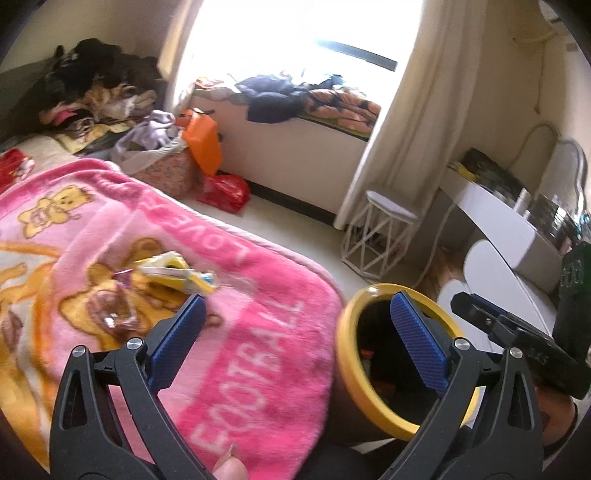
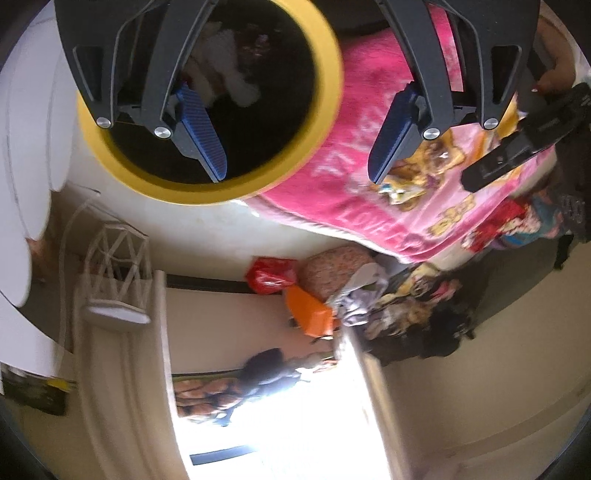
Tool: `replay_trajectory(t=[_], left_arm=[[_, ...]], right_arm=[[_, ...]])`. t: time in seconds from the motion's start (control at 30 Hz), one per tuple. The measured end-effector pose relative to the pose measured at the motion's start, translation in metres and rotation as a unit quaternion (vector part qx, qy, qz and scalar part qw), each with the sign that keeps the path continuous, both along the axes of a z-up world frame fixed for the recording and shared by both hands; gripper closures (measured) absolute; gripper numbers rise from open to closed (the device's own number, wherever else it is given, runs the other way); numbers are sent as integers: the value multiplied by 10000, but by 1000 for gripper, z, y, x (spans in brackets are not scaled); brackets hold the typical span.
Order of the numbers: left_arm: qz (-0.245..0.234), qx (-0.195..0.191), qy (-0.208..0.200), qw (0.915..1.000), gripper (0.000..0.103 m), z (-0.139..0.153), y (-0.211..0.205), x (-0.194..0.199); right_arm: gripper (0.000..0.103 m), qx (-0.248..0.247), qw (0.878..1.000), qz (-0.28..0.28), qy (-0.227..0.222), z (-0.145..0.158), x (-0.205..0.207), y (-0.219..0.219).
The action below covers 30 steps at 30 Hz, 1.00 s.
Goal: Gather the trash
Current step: 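Move both open tools back over the last wrappers on the bed, then grasp the yellow chip bag with the right tool while the left tool grasps the pink candy wrapper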
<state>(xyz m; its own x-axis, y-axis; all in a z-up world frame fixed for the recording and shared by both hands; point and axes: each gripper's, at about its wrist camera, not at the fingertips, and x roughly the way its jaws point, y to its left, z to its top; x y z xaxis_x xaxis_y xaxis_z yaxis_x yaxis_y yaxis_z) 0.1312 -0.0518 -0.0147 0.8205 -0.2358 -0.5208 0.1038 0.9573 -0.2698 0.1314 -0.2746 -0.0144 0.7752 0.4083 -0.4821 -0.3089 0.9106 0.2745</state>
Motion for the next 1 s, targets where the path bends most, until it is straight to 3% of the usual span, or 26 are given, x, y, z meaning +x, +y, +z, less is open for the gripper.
replay_trajectory(t=[0.27, 0.77, 1.0], left_arm=[[499, -109, 71, 9987, 11, -10, 52, -5], [1042, -211, 557, 9928, 11, -47, 120, 3], [1001, -224, 834, 9912, 27, -69, 129, 20]], right_arm=[[24, -246, 9972, 710, 16, 6, 22, 62], [24, -792, 9796, 1776, 508, -26, 92, 166], [24, -1036, 9716, 1911, 939, -56, 130, 198]])
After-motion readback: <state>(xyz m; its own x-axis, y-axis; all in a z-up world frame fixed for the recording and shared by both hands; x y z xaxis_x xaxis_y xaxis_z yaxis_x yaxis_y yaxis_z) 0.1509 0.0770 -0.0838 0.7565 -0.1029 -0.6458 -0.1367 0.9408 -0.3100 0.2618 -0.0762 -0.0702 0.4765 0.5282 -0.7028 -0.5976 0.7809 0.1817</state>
